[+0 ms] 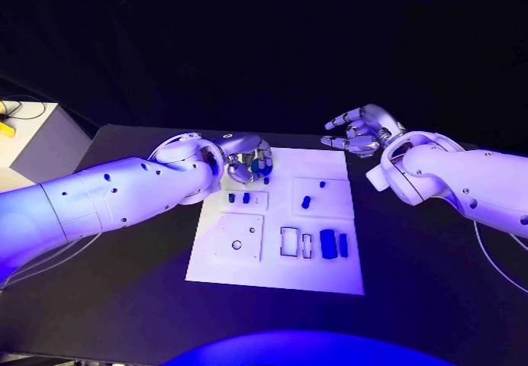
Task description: Assemble the parts on the task board
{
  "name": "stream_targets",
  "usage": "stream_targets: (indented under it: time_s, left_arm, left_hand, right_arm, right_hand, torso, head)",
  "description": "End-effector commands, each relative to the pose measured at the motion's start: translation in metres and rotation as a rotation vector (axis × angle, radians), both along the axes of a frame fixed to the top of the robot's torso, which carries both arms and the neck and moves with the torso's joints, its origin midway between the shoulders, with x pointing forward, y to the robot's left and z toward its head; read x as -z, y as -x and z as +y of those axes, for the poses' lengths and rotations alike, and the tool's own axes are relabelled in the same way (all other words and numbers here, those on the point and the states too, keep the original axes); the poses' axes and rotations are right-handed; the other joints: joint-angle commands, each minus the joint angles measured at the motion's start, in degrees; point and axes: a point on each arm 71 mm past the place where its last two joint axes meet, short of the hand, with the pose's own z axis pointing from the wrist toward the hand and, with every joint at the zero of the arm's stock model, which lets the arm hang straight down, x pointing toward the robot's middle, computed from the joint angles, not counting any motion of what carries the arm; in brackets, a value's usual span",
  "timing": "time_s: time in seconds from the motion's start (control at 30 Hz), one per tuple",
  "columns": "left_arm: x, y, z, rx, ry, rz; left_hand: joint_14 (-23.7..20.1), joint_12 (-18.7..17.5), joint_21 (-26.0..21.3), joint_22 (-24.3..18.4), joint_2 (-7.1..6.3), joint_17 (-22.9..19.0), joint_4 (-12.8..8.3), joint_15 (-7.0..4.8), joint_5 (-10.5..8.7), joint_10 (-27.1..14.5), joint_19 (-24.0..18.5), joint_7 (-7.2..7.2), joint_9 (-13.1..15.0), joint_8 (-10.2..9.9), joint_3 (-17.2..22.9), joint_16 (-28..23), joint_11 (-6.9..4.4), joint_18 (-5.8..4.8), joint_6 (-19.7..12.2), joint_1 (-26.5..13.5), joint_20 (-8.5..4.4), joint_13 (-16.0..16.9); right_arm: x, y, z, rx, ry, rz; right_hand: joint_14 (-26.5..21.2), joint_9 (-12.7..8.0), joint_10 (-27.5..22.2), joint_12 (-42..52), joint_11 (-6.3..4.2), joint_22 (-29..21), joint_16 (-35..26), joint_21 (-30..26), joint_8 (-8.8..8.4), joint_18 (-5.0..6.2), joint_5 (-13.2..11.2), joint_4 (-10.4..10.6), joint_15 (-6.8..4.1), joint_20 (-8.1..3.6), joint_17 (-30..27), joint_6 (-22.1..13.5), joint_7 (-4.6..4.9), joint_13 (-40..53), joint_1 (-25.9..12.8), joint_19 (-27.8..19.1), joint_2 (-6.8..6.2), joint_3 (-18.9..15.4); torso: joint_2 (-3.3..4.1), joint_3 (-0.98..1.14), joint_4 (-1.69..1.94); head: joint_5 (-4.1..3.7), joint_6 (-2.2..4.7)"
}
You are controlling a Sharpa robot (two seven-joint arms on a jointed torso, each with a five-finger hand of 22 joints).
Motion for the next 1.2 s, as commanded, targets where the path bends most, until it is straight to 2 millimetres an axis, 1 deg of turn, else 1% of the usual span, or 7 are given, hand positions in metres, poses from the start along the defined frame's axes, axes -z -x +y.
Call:
stream_targets:
  time_s: [0.03, 0.23, 0.33, 0.53, 0.67, 0.77, 1.2]
  left_arm:
    - [-0.001, 0.002, -0.007, 0.084, -0.079, -0.132]
    - [0.005, -0.001, -0.01, 0.087, -0.149, -0.12]
    - [0.008, -0.002, -0.01, 0.09, -0.173, -0.105]
    - [0.012, -0.002, -0.013, 0.098, -0.199, -0.088]
    - [0.014, -0.003, -0.014, 0.103, -0.205, -0.085]
    - [0.016, -0.003, -0.015, 0.109, -0.207, -0.083]
    - [0.021, -0.004, -0.018, 0.119, -0.216, -0.062]
  left_hand:
    - [0.47, -0.5, 0.33, 0.16, -0.1, 0.0, -0.35, 0.02, -0.1, -0.15, -0.48, -0.09, -0.64, -0.5, 0.02, 0.56, 0.02, 0.85, 0.63, 0.23, 0.02, -0.56]
    - [0.39, -1.77, 0.85, 0.47, -0.05, -0.82, -0.84, 0.05, -0.14, -0.65, -0.77, -0.56, -2.2, -1.59, 0.16, 0.97, 0.07, 0.84, 2.51, -0.31, 0.06, -2.02]
    - [-0.3, -2.87, 0.92, 0.51, -0.26, -2.33, -1.01, 0.23, -0.24, -1.24, -1.0, -0.68, -3.14, -2.39, -0.04, 0.8, 0.27, 0.82, 3.57, -0.97, 0.23, -3.06]
    - [-0.5, -3.65, 0.83, 0.43, -0.36, -3.05, -1.08, 0.29, -0.43, -1.49, -1.11, -0.85, -3.82, -3.12, -0.38, 0.92, 0.29, 0.83, 3.96, -1.45, 0.37, -3.8]
    - [-0.51, -3.78, 0.83, 0.42, -0.26, -3.16, -1.13, 0.27, -0.43, -1.45, -1.1, -0.87, -3.93, -3.25, -0.34, 0.97, 0.26, 0.85, 4.07, -1.42, 0.37, -3.94]
    - [-0.4, -4.52, 0.92, 0.44, -0.03, -3.32, -1.28, 0.12, -0.45, -0.78, -1.07, -1.01, -4.61, -4.1, -0.11, 1.37, 0.11, 0.87, 4.57, -1.46, 0.29, -4.72]
    - [1.38, -7.32, 2.19, 1.08, 1.05, -2.0, -2.31, -0.66, -0.55, 3.59, -0.69, -1.56, -6.56, -6.68, 1.31, 4.06, -0.69, 0.85, 7.94, -1.34, -0.32, -7.52]
  right_arm:
    - [-0.001, 0.001, 0.002, -0.016, -0.003, -0.009]
    - [-0.001, 0.001, 0.002, -0.017, -0.004, -0.009]
    - [-0.001, 0.001, 0.002, -0.017, -0.004, -0.009]
    - [-0.001, 0.001, 0.002, -0.018, -0.004, -0.008]
    - [-0.001, 0.001, 0.003, -0.019, -0.004, -0.008]
    - [-0.001, 0.001, 0.003, -0.02, -0.004, -0.008]
    - [-0.001, 0.001, 0.004, -0.021, -0.005, -0.007]
  right_hand:
    - [3.44, -0.1, -0.45, -0.33, 0.12, 0.76, -0.22, -0.33, 0.28, 0.49, 0.35, -0.04, -0.06, -0.24, 4.68, -0.27, -0.02, 0.59, -0.36, -0.3, 0.04, 0.36]
    - [3.44, -0.1, -0.45, -0.33, 0.12, 0.76, -0.22, -0.33, 0.28, 0.49, 0.35, -0.04, -0.06, -0.24, 4.68, -0.27, -0.02, 0.59, -0.36, -0.3, 0.04, 0.36]
    - [3.44, -0.1, -0.45, -0.33, 0.12, 0.76, -0.22, -0.33, 0.28, 0.49, 0.35, -0.04, -0.06, -0.24, 4.68, -0.27, -0.02, 0.59, -0.36, -0.3, 0.04, 0.36]
    - [3.44, -0.1, -0.45, -0.33, 0.12, 0.76, -0.22, -0.33, 0.28, 0.49, 0.35, -0.04, -0.06, -0.24, 4.68, -0.27, -0.02, 0.59, -0.36, -0.3, 0.04, 0.36]
    - [3.44, -0.1, -0.45, -0.33, 0.12, 0.76, -0.22, -0.33, 0.28, 0.49, 0.35, -0.04, -0.06, -0.24, 4.68, -0.27, -0.02, 0.59, -0.36, -0.3, 0.04, 0.36]
    - [3.47, -0.1, -0.36, -0.24, 0.11, 0.84, -0.18, -0.24, 0.31, 0.46, 0.38, -0.1, -0.07, -0.25, 4.8, -0.26, -0.02, 0.69, -0.34, -0.22, 0.07, 0.51]
    - [3.47, -0.1, -0.36, -0.24, 0.11, 0.84, -0.18, -0.24, 0.31, 0.46, 0.38, -0.1, -0.07, -0.25, 4.8, -0.26, -0.02, 0.69, -0.34, -0.22, 0.07, 0.51]
  torso:
    - [0.0, 0.0, -0.02]
    - [0.04, 0.04, -0.11]
    - [0.01, 0.03, -0.08]
    - [-0.04, -0.01, 0.05]
    - [0.0, -0.01, -0.01]
    - [0.01, 0.01, -0.1]
    - [-0.05, 0.02, 0.03]
  head:
    - [-0.01, 0.17]
    - [-0.07, 0.18]
    - [-0.12, 0.15]
    - [-0.18, 0.09]
    - [-0.2, 0.05]
    - [-0.14, 0.09]
    - [-0.29, -0.05]
